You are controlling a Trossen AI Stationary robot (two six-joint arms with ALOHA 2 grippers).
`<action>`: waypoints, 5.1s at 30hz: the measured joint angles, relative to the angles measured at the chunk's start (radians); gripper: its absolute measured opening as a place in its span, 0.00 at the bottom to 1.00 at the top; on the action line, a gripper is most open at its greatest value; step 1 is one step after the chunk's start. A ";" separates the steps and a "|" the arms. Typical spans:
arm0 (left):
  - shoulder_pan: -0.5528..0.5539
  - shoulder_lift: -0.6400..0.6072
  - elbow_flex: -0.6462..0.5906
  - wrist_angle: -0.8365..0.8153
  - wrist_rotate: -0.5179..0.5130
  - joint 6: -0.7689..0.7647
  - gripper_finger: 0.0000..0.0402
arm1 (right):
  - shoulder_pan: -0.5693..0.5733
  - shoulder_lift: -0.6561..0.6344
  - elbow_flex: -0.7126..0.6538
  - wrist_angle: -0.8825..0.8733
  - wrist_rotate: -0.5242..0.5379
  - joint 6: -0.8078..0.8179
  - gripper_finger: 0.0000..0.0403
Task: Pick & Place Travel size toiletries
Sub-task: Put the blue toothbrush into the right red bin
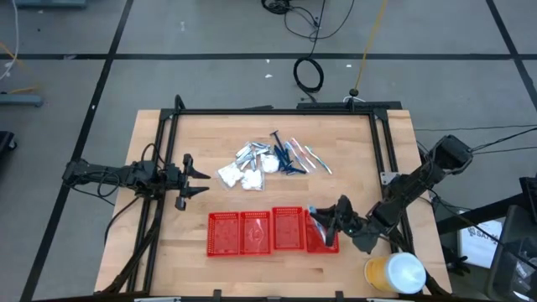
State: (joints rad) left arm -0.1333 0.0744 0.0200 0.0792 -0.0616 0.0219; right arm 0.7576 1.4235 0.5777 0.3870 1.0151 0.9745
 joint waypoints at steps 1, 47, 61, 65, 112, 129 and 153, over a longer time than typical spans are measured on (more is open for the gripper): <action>0.000 0.000 0.000 0.000 0.000 0.000 0.41 | 0.008 -0.001 0.000 -0.005 -0.004 -0.005 0.11; 0.000 0.000 0.000 0.000 0.000 0.000 0.41 | -0.521 -0.121 0.106 -0.320 -0.366 -0.566 0.50; 0.000 0.000 0.000 0.000 0.000 0.000 0.41 | -1.026 -0.120 0.067 -0.619 -0.651 -0.545 0.49; 0.000 0.000 0.000 0.000 0.000 0.000 0.41 | -1.056 -0.120 -0.015 -0.534 -0.679 -0.545 0.48; 0.000 0.000 0.000 0.000 0.000 0.000 0.41 | -1.024 -0.154 -0.326 0.101 -0.783 -0.686 0.04; 0.000 0.000 0.000 0.000 0.000 0.000 0.41 | -0.707 -0.529 -0.230 -0.118 -0.627 -0.663 0.04; 0.000 0.000 0.000 0.000 0.000 0.000 0.41 | 0.060 -0.076 0.051 -0.214 0.001 0.143 0.04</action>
State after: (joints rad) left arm -0.1333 0.0746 0.0200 0.0790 -0.0616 0.0219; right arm 0.8173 1.3470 0.6283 0.1735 1.0158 1.1174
